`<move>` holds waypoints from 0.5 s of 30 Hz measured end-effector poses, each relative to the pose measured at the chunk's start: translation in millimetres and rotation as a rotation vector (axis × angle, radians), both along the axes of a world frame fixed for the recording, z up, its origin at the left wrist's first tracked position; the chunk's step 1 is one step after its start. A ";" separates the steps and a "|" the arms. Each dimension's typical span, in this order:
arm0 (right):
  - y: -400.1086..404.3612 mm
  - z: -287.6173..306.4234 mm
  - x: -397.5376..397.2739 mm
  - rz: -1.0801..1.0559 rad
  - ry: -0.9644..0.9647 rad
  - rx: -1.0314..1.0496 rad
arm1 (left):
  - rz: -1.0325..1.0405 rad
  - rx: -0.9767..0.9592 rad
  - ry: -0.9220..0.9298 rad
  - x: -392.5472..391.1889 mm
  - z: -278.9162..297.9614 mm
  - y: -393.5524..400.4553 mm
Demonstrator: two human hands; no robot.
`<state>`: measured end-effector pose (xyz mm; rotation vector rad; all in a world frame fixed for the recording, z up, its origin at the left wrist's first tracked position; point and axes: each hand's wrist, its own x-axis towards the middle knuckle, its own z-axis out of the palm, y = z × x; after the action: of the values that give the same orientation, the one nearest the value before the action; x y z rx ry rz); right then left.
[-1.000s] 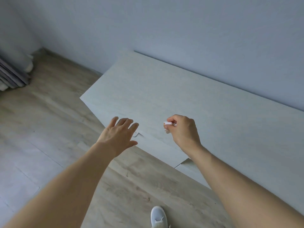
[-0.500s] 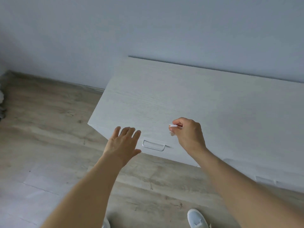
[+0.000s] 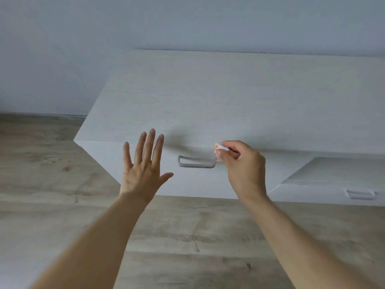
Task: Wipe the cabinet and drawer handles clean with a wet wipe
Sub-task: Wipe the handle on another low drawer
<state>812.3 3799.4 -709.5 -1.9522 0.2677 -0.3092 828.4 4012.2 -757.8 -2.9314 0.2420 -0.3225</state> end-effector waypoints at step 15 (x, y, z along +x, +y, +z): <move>-8.1 -153.7 12.7 -0.150 -0.577 0.022 | -0.232 -0.486 -0.781 78.4 -136.6 -15.7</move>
<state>825.0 3791.4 -863.2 -1.7390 0.0373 -0.9404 906.8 3996.5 -894.4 -2.9163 0.4227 -1.7063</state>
